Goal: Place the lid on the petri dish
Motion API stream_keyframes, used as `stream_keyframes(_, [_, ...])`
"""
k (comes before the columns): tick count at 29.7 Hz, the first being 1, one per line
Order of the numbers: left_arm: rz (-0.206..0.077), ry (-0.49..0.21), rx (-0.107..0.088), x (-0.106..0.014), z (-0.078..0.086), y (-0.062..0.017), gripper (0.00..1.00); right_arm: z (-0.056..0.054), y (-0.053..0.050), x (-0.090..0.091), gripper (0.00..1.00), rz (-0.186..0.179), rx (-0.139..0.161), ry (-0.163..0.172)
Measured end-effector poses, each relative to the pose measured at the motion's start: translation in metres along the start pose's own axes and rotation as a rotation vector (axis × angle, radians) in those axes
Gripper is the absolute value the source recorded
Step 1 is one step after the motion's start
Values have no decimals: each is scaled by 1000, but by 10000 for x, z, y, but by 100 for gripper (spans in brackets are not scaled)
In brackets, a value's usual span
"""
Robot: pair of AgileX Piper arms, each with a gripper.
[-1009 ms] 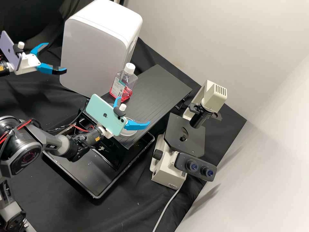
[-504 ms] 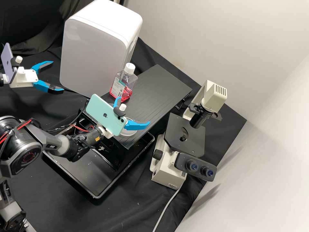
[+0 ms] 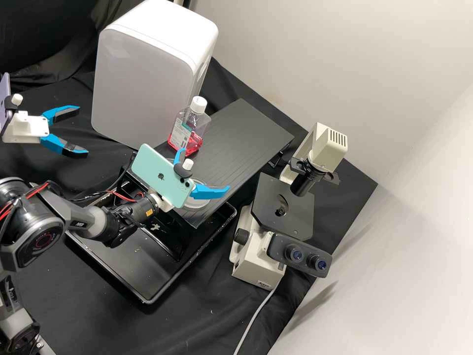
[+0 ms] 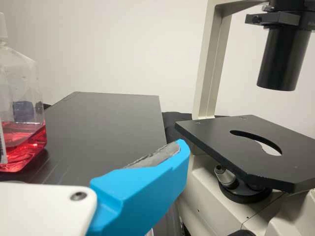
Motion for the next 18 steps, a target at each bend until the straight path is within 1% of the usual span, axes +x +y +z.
stream_keyframes(3, [-6, -21, 9, -5, 18, -8, 100, 0, 0, 0, 100, 0, 0, 0])
stream_keyframes(6, [-11, -40, 26, -6, 22, -10, 100, 0, 0, 0, 100, 0, 0, 0])
stream_keyframes(8, [-13, -49, 42, 38, 9, -15, 100, 0, 0, 0, 100, 0, 0, 0])
stream_keyframes(10, [-11, -45, 50, 86, -7, -16, 100, 0, 0, 0, 100, 0, 0, 0])
stream_keyframes(12, [-8, -39, 57, 127, -27, -15, 100, 0, 0, 0, 100, 0, 0, 0])
stream_keyframes(15, [-13, -38, 57, 166, -32, -33, 100, 0, 0, 0, 100, 0, 0, 0])
stream_keyframes(17, [-17, -38, 61, 187, -35, -47, 100, 0, 0, 0, 100, 0, 0, 0])
stream_keyframes(18, [-19, -37, 66, 202, -38, -55, 100, 0, 0, 0, 100, 0, 0, 0])
